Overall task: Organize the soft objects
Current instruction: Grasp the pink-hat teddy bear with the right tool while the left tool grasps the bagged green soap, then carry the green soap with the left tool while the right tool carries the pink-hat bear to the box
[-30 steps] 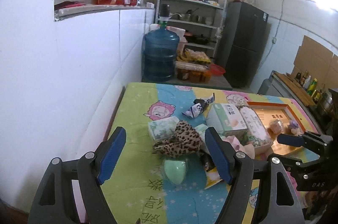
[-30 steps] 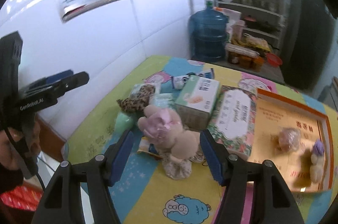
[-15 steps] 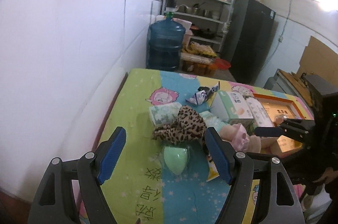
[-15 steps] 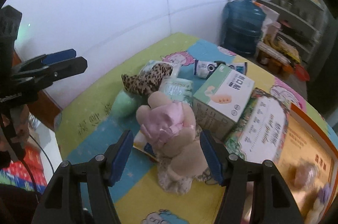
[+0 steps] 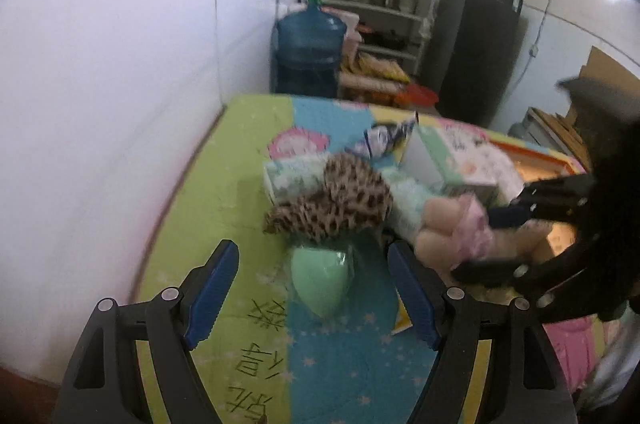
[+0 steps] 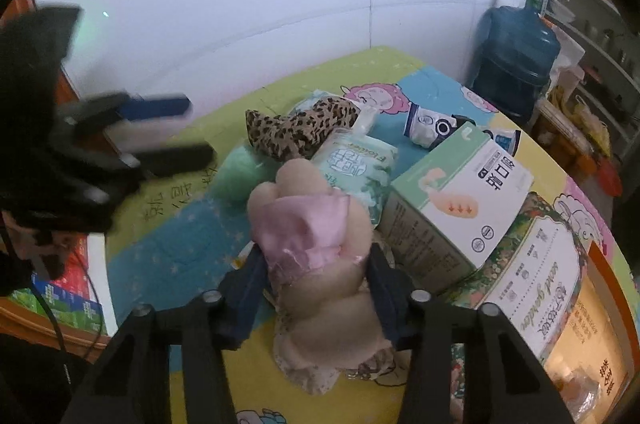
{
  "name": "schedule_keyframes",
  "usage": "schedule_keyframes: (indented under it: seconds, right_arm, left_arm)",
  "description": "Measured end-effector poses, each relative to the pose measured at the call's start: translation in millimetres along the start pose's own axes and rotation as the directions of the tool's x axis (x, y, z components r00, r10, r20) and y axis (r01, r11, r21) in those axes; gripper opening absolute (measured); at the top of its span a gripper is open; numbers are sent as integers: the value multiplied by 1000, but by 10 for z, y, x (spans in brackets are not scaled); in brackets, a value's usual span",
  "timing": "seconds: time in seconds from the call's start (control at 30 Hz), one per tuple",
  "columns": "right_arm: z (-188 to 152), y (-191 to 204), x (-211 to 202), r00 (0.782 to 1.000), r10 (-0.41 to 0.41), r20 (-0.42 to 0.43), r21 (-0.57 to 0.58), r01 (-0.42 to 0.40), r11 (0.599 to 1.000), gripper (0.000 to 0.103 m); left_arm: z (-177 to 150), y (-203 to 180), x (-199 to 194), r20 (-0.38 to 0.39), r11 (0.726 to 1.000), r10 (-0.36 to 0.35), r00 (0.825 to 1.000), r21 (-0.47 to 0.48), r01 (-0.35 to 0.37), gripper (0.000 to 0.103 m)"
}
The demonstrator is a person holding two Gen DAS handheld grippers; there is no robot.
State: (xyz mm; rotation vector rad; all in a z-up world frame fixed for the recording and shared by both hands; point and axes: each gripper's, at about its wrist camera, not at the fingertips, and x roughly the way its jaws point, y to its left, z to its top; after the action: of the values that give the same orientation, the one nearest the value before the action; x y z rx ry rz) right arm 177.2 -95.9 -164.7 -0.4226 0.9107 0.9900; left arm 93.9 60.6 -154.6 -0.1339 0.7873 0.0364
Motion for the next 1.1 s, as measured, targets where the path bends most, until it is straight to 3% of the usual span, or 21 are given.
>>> schedule_keyframes:
  seconds: [0.3, 0.33, 0.4, 0.53, 0.77, 1.1]
  right_arm:
    - [-39, -66, -329, 996, 15, 84, 114, -24, 993, 46]
    - [-33, -57, -387, 995, 13, 98, 129, -25, 991, 46]
    - [-19, -21, -481, 993, 1, 115, 155, -19, 988, 46]
    - [-22, 93, -584, 992, -37, 124, 187, 13, 982, 46]
    - [-125, 289, -673, 987, -101, 122, 247, 68, 967, 46]
    - [-254, 498, -856, 973, -181, 143, 334, 124, 934, 46]
  left_arm:
    - [-130, 60, 432, -71, 1000, -17, 997, -8, 16, 78]
    - [-139, 57, 462, -74, 1000, -16, 997, -5, 15, 75]
    - [-149, 56, 515, -84, 1000, -23, 996, -9, 22, 61]
    - [-159, 89, 586, -100, 996, -83, 991, -37, 80, 57]
    - [-155, 88, 553, -87, 994, -106, 991, 10, 107, 45]
    - [-140, 149, 287, -65, 985, -162, 985, 50, 165, 43]
